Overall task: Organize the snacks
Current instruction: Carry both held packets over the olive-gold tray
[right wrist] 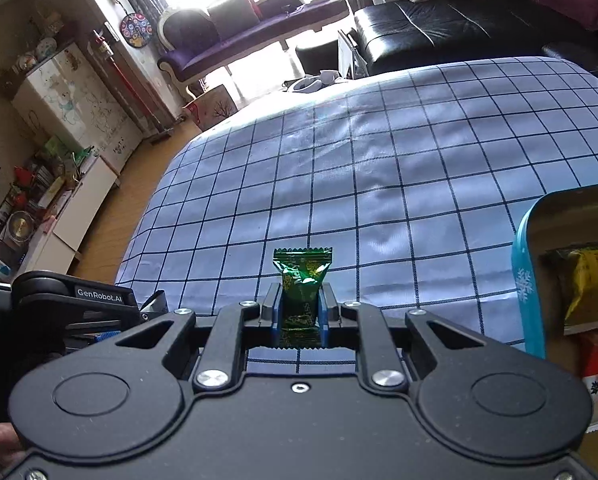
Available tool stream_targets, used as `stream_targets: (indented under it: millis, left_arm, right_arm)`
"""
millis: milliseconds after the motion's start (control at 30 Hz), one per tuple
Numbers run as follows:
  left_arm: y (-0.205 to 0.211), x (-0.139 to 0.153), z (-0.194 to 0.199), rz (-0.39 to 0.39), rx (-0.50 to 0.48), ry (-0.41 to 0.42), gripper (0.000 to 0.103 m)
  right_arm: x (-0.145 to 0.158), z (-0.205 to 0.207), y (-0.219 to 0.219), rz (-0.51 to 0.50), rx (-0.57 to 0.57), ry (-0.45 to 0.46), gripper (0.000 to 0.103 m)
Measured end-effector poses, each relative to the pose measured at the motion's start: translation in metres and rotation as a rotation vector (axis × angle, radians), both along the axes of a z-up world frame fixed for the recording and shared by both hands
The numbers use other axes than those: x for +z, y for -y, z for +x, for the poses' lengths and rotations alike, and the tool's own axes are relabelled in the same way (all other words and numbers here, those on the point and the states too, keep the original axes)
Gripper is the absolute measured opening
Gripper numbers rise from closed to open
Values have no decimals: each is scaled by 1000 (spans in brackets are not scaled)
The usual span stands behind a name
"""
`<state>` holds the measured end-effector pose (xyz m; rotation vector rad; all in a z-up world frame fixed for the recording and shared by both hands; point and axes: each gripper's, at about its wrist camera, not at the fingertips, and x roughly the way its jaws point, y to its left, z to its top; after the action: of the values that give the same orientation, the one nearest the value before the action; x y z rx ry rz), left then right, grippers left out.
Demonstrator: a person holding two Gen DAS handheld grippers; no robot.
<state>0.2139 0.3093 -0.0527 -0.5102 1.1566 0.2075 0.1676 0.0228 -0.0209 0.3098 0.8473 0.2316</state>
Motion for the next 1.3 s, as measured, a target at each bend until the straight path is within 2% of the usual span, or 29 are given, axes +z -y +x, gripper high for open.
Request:
stream_targets:
  millis: [200,567,700,1033,1300]
  left_arm:
    - [25,6,2,74,-24,3,30]
    - [96,19,3,106,-168,42,30]
    - [128,23,4,115,-215,60,30]
    - [209,36,-8,120,-378,114,30]
    - [262,40,-18,99,-489,148,30]
  right_arm:
    - [1,-5,6,-9,16,28,25]
    - [8,-23,37,-12,-10,66,25]
    - [14,-28,61,-5,-71,94,25]
    - [26,-43,127,-82,-318,187,25]
    - [19,-44,176,-93,-472,155,25]
